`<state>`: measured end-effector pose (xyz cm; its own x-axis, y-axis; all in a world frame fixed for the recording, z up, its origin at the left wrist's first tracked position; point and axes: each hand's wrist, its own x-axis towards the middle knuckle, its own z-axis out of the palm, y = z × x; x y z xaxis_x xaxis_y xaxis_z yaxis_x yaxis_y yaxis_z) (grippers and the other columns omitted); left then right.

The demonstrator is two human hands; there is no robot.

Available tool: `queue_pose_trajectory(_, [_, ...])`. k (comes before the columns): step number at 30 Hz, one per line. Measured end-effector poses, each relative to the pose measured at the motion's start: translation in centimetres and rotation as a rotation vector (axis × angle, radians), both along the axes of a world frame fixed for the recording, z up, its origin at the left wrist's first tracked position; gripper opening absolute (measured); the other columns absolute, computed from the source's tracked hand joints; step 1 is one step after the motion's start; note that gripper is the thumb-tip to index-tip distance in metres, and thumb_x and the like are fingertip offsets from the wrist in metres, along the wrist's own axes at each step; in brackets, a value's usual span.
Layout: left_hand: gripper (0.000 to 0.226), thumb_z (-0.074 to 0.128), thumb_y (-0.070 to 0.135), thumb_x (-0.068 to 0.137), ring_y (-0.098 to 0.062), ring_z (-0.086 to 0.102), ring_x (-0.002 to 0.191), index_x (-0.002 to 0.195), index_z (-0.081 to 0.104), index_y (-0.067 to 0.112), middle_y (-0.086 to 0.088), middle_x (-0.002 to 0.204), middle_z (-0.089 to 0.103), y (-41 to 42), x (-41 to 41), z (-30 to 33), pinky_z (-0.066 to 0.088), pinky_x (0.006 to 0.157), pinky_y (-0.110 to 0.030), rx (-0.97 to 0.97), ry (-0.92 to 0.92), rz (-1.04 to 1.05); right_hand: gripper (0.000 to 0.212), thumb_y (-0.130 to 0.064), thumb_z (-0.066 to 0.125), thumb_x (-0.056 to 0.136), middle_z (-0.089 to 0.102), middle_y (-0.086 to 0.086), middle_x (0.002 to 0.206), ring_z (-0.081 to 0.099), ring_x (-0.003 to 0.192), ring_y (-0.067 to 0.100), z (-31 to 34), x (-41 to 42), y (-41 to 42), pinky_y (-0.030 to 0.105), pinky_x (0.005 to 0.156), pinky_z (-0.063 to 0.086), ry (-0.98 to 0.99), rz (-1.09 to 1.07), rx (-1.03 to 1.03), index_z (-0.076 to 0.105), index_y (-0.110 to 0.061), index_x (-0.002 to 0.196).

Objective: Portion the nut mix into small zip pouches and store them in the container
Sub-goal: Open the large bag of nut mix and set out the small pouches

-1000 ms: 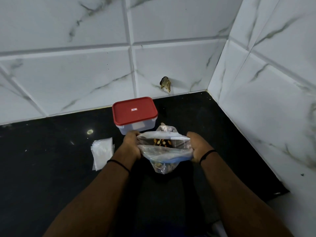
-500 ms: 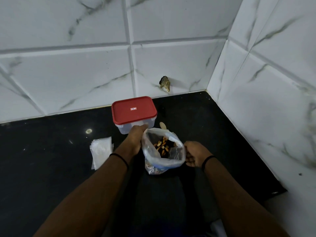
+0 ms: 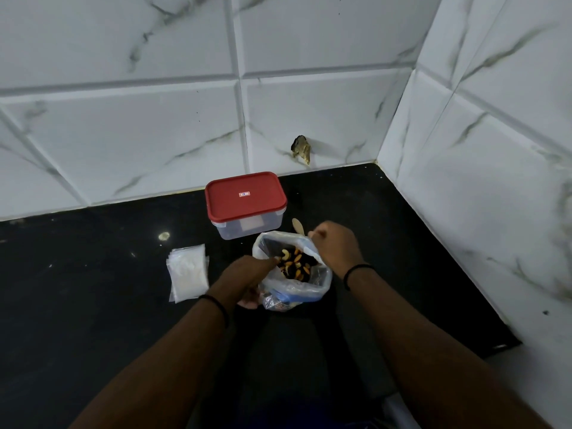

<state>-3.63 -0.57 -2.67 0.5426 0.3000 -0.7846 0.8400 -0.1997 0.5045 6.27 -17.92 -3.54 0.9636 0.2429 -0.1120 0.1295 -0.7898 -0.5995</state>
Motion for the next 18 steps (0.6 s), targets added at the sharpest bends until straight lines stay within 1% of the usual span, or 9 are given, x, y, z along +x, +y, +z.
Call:
queue_pose_trajectory(3, [0.072, 0.053, 0.066, 0.090, -0.023, 0.066, 0.064, 0.114, 0.058, -0.002, -0.016, 0.083, 0.065, -0.6, -0.9, 0.4, 0.053, 0.055, -0.031, -0.033, 0.117, -0.126, 0.025, -0.034, 0.060, 0.095, 0.068, 0.006, 0.096, 0.064, 0.093, 0.025, -0.3, 0.6, 1.4, 0.032, 0.075, 0.048, 0.052, 0.141, -0.074, 0.068, -0.011, 0.103])
queue_pose_trajectory(5, [0.065, 0.057, 0.059, 0.092, -0.022, 0.067, 0.060, 0.114, 0.059, -0.002, -0.015, 0.078, 0.067, -1.0, -1.0, 0.5, 0.053, 0.053, -0.030, -0.045, 0.094, -0.075, 0.033, -0.033, 0.062, 0.095, 0.068, 0.010, 0.107, 0.063, 0.101, 0.028, -0.6, 0.7, 2.0, 0.028, 0.075, 0.041, 0.065, 0.189, -0.116, 0.065, -0.009, 0.117])
queue_pose_trajectory(7, [0.050, 0.061, 0.044, 0.095, -0.022, 0.067, 0.061, 0.113, 0.060, -0.003, -0.014, 0.076, 0.068, -1.4, -1.0, 0.2, 0.053, 0.052, -0.031, -0.069, 0.013, 0.034, 0.031, -0.030, 0.062, 0.093, 0.067, 0.012, 0.103, 0.064, 0.099, 0.029, -0.8, 0.7, 2.3, 0.028, 0.072, 0.041, 0.081, 0.176, -0.156, 0.065, -0.007, 0.114])
queue_pose_trajectory(9, [0.037, 0.062, 0.028, 0.096, -0.024, 0.068, 0.067, 0.113, 0.059, -0.004, -0.016, 0.084, 0.068, -1.5, -0.8, -0.1, 0.054, 0.053, -0.033, -0.088, -0.061, 0.151, 0.021, -0.028, 0.063, 0.090, 0.064, 0.009, 0.086, 0.064, 0.086, 0.027, -1.0, 0.8, 2.4, 0.029, 0.066, 0.041, 0.121, 0.118, -0.162, 0.067, -0.008, 0.096])
queue_pose_trajectory(11, [0.033, 0.063, 0.018, 0.095, -0.030, 0.069, 0.079, 0.119, 0.056, -0.003, -0.021, 0.101, 0.066, -1.2, -0.4, -0.5, 0.059, 0.061, -0.040, -0.124, -0.080, 0.257, 0.018, -0.028, 0.065, 0.087, 0.060, 0.005, 0.073, 0.062, 0.074, 0.025, -0.9, 1.0, 2.2, 0.028, 0.059, 0.040, 0.182, 0.046, -0.105, 0.066, -0.010, 0.082])
queue_pose_trajectory(13, [0.041, 0.064, 0.014, 0.093, -0.038, 0.067, 0.096, 0.128, 0.050, 0.000, -0.024, 0.117, 0.059, -1.3, -0.1, -0.3, 0.059, 0.071, -0.046, -0.170, -0.059, 0.339, 0.016, -0.025, 0.067, 0.085, 0.062, 0.004, 0.072, 0.062, 0.073, 0.021, -0.6, 1.2, 1.6, 0.027, 0.057, 0.042, 0.244, -0.022, -0.036, 0.067, -0.010, 0.081])
queue_pose_trajectory(14, [0.047, 0.065, 0.015, 0.092, -0.040, 0.065, 0.100, 0.133, 0.046, 0.002, -0.025, 0.121, 0.057, -1.5, 0.0, -0.2, 0.059, 0.071, -0.048, -0.198, -0.050, 0.363, 0.013, -0.023, 0.069, 0.083, 0.063, 0.004, 0.074, 0.064, 0.076, 0.021, -0.5, 1.2, 1.4, 0.027, 0.058, 0.045, 0.269, -0.072, -0.004, 0.068, -0.009, 0.083])
queue_pose_trajectory(16, [0.056, 0.068, 0.020, 0.092, -0.041, 0.063, 0.103, 0.139, 0.041, 0.006, -0.026, 0.121, 0.055, -2.3, 0.2, -0.2, 0.058, 0.074, -0.049, -0.231, -0.060, 0.369, 0.010, -0.018, 0.073, 0.080, 0.064, 0.005, 0.073, 0.066, 0.077, 0.023, -0.5, 1.1, 0.9, 0.026, 0.059, 0.046, 0.280, -0.156, 0.053, 0.068, -0.009, 0.081])
queue_pose_trajectory(18, [0.058, 0.071, 0.022, 0.091, -0.039, 0.062, 0.105, 0.139, 0.042, 0.005, -0.021, 0.109, 0.055, -3.2, 0.2, -0.8, 0.057, 0.085, -0.051, -0.203, -0.071, 0.333, 0.006, -0.015, 0.073, 0.078, 0.065, 0.005, 0.074, 0.067, 0.081, 0.024, -0.6, 0.8, 0.7, 0.030, 0.066, 0.051, 0.269, -0.184, 0.089, 0.068, -0.012, 0.079])
